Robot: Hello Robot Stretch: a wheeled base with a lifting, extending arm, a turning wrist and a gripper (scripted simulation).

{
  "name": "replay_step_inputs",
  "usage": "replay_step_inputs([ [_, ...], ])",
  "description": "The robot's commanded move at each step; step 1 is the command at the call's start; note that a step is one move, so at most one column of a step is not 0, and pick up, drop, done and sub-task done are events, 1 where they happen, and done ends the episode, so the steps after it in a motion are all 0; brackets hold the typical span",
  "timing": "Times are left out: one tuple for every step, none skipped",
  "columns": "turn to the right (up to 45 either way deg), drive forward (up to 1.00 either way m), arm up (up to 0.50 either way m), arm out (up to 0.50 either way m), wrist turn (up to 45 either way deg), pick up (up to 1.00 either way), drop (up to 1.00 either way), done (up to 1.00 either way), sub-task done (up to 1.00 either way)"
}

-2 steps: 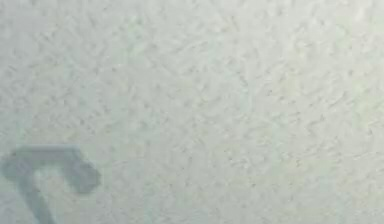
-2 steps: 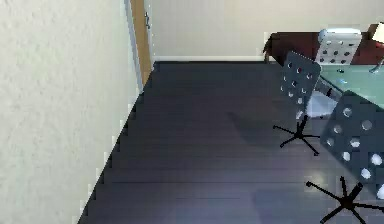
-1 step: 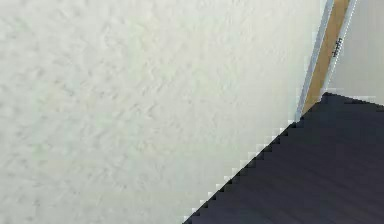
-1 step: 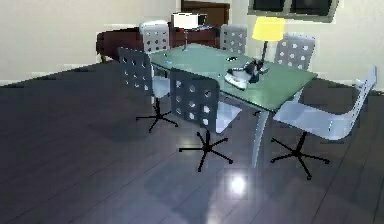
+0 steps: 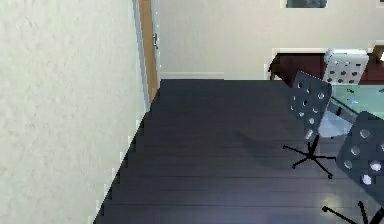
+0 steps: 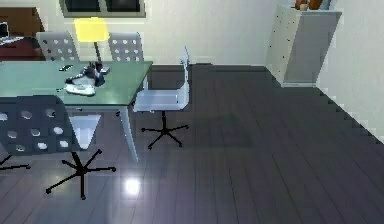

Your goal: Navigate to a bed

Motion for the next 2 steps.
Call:
replay_step_inputs([
  [3.0, 0.00, 0.00, 0.00, 0.0, 0.00, 0.00, 0.00, 0.00],
  [0.0, 1.00, 0.00, 0.00, 0.0, 0.00, 0.00, 0.00, 0.00],
])
